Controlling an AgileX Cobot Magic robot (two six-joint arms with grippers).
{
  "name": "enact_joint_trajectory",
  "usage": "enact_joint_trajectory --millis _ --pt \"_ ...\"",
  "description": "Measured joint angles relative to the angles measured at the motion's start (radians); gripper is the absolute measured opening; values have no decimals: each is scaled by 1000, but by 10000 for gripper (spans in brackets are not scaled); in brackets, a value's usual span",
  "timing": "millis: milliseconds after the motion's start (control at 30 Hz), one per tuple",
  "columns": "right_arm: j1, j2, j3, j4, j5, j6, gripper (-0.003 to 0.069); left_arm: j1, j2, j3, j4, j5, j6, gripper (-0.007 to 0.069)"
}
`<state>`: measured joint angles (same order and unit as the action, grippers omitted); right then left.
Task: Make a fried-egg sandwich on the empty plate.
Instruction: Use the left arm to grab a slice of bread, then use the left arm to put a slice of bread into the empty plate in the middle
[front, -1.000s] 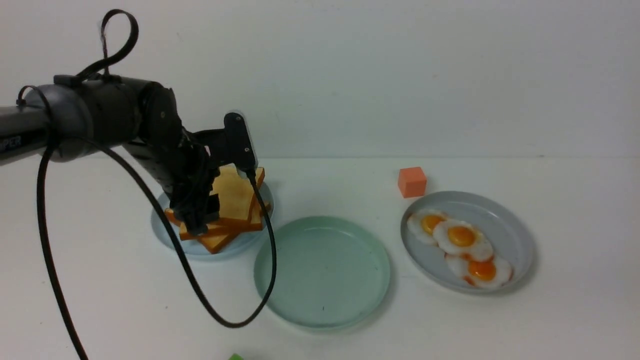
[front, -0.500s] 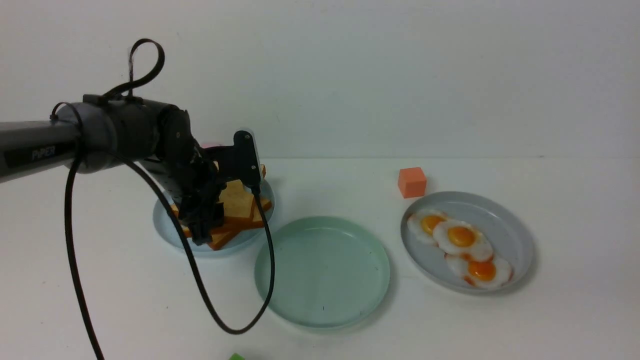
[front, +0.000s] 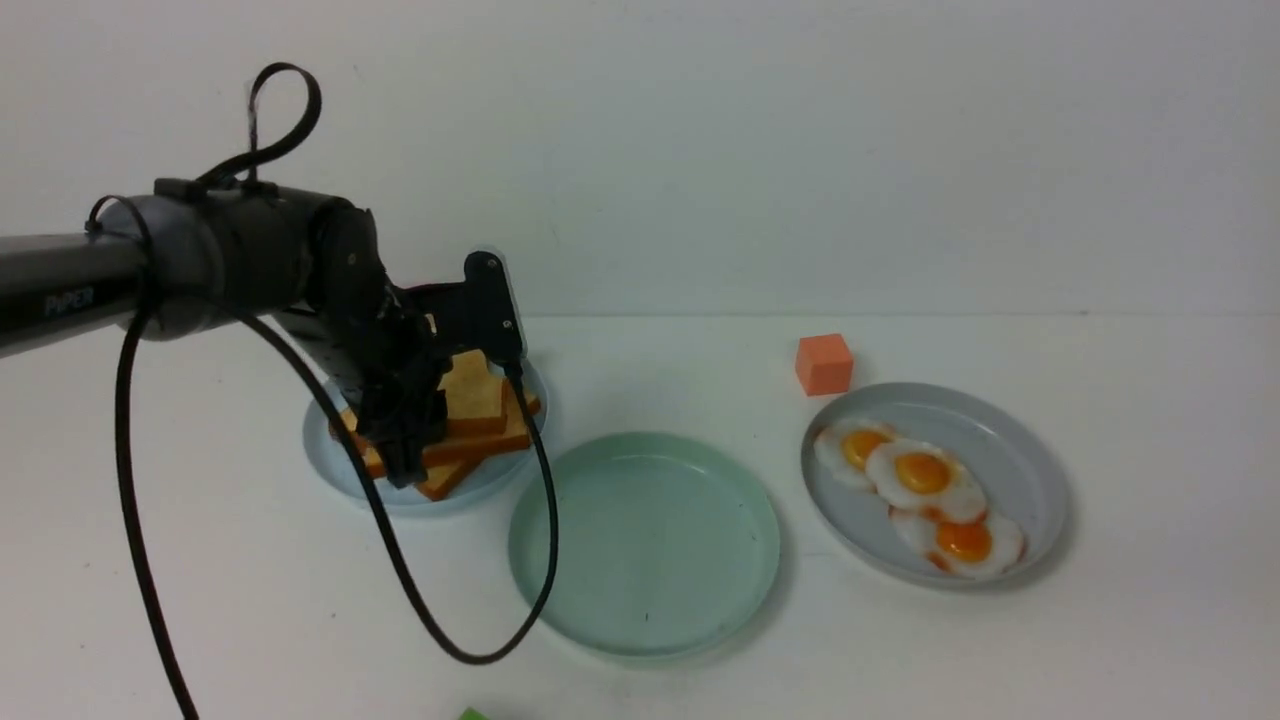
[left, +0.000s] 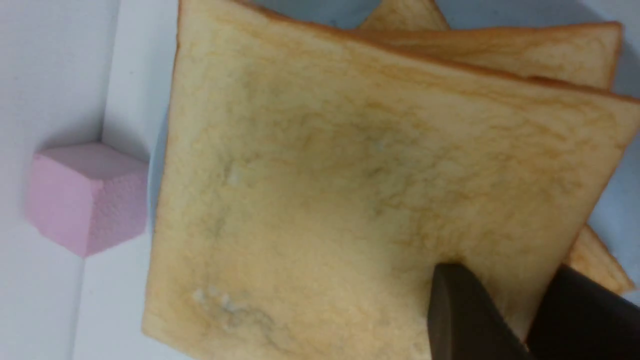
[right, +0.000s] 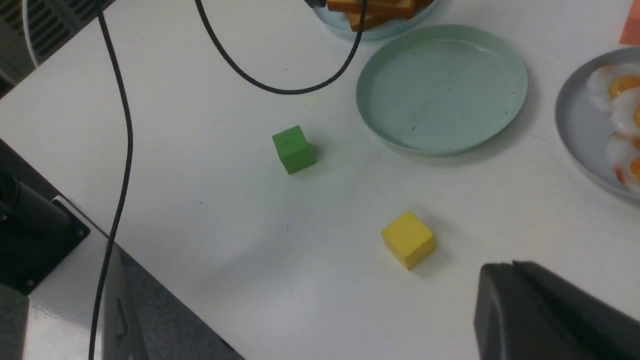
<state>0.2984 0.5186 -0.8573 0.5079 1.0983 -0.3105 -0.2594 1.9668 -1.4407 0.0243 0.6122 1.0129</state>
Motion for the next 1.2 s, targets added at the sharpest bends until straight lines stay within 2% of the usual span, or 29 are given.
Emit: enact_joint_trajectory --millis 100,200,233,267,300,367,500,533,633,767,1200 --pt "0 0 0 -1 -2 -4 35 -5 -64 5 -2 17 -55 140" --pt "0 0 0 -2 -11 -6 37 -16 -183 7 -2 67 -184 134" --pt "0 0 0 -2 -12 -6 37 -18 -183 7 -2 71 -192 134" --pt "0 0 0 -5 -17 -6 38 -41 -241 28 -3 90 -263 134" --pt "0 0 0 -6 -17 -6 38 -49 -247 31 -3 93 -270 134" --pt "0 0 0 -10 -21 -7 40 -101 -300 76 -6 99 -332 134" --pt "0 0 0 -36 -27 -9 46 -294 -324 214 -24 74 -450 134" --pt "0 0 0 -39 -27 -9 46 -294 -322 218 -24 71 -453 134" --pt "0 0 0 -50 -28 -10 49 -389 -265 259 1 4 -468 130" --pt "0 0 0 -54 -28 -10 53 -430 -205 263 12 -76 -470 129" --pt "0 0 0 -62 -28 -10 66 -433 -118 263 28 -184 -470 129"
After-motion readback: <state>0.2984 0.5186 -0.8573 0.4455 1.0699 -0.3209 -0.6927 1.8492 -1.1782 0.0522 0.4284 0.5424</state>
